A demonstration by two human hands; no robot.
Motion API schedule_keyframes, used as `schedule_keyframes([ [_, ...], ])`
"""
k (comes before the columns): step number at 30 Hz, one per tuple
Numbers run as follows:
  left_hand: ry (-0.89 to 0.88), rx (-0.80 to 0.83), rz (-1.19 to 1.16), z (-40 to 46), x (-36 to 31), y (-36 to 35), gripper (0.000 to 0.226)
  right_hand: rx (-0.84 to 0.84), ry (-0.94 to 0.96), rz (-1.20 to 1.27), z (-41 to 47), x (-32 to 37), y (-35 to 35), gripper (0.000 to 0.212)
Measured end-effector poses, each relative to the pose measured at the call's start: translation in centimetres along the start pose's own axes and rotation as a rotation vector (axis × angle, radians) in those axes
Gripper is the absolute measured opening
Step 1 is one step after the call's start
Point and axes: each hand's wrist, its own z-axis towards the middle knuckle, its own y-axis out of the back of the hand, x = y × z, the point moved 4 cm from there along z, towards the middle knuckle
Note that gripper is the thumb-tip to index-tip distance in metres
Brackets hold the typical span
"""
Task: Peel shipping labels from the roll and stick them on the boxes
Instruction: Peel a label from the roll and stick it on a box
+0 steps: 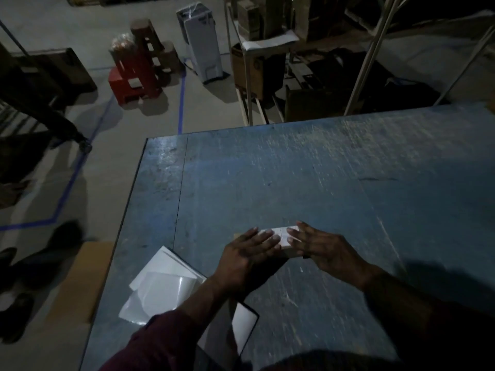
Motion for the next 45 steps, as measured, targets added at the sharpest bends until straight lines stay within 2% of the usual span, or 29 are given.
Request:
schedule_keyframes([
  [5, 0.088, -0.140, -0.089, 0.5, -1.3, 1.3, 0.051, -0.046, 0.000, -0.015, 0.1, 0.1, 0.1, 0.067],
  [10, 0.077, -0.125, -0.028, -0.3, -0.3, 1.4, 0.055, -0.048, 0.001, 0.010, 0.3, -0.1, 0.1, 0.070],
  [18, 0.297, -0.155, -0.197, -0.5, -0.1, 1.6, 0.047, -0.186, -0.129, 0.284, 0.9, -0.8, 0.7, 0.032],
  [20, 0.271, -0.150, -0.145, 0.0, -0.6, 1.5, 0.039, -0.176, -0.158, 0.226, 1.1, -0.4, 1.4, 0.031],
  [22, 0.205, -0.131, -0.080, 0.1, -0.8, 1.2, 0.042, -0.150, -0.114, 0.077, 1.6, 0.5, 2.2, 0.029],
  [23, 0.161, -0.104, -0.055, 0.1, -0.7, 1.1, 0.044, -0.129, -0.047, 0.009, 1.9, 1.1, 2.2, 0.033],
  [25, 0.108, -0.027, -0.041, 0.1, -0.6, 1.0, 0.057, -0.034, 0.109, -0.107, 2.3, 2.0, 1.2, 0.060],
  [27, 0.095, -0.007, -0.053, 0.0, -0.4, 0.8, 0.063, 0.035, 0.176, -0.157, 2.3, 1.9, 0.2, 0.088],
  [28, 0.096, -0.017, -0.060, -0.1, -0.3, 0.8, 0.063, 0.036, 0.186, -0.153, 2.2, 1.6, -0.1, 0.094],
  [29, 0.095, -0.027, -0.074, -0.3, -0.2, 0.6, 0.061, 0.024, 0.189, -0.134, 1.9, 1.2, -0.2, 0.093],
  [31, 0.118, -0.046, -0.144, -0.6, -0.4, 0.3, 0.053, -0.037, 0.203, -0.087, 1.4, 1.0, 0.1, 0.077],
  [33, 0.215, -0.123, -0.209, -1.0, -0.5, 0.6, 0.046, -0.107, 0.228, -0.045, 0.9, 0.9, 0.3, 0.054],
  [35, 0.344, -0.161, -0.203, -1.0, -0.5, 1.3, 0.055, -0.152, 0.260, -0.027, 0.5, 1.1, 0.3, 0.038],
  [38, 0.483, -0.116, -0.173, -0.5, 0.5, 1.9, 0.064, -0.196, 0.293, -0.030, 0.1, 1.2, 0.2, 0.031],
  [42, 0.934, 0.083, -0.315, -0.4, 2.3, 2.4, 0.079, -0.292, 0.239, 0.039, 0.0, 1.7, 0.8, 0.019],
  [45, 0.983, 0.212, -0.422, -0.5, 2.2, 2.3, 0.077, -0.307, 0.034, 0.122, 0.3, 1.8, 2.2, 0.028],
])
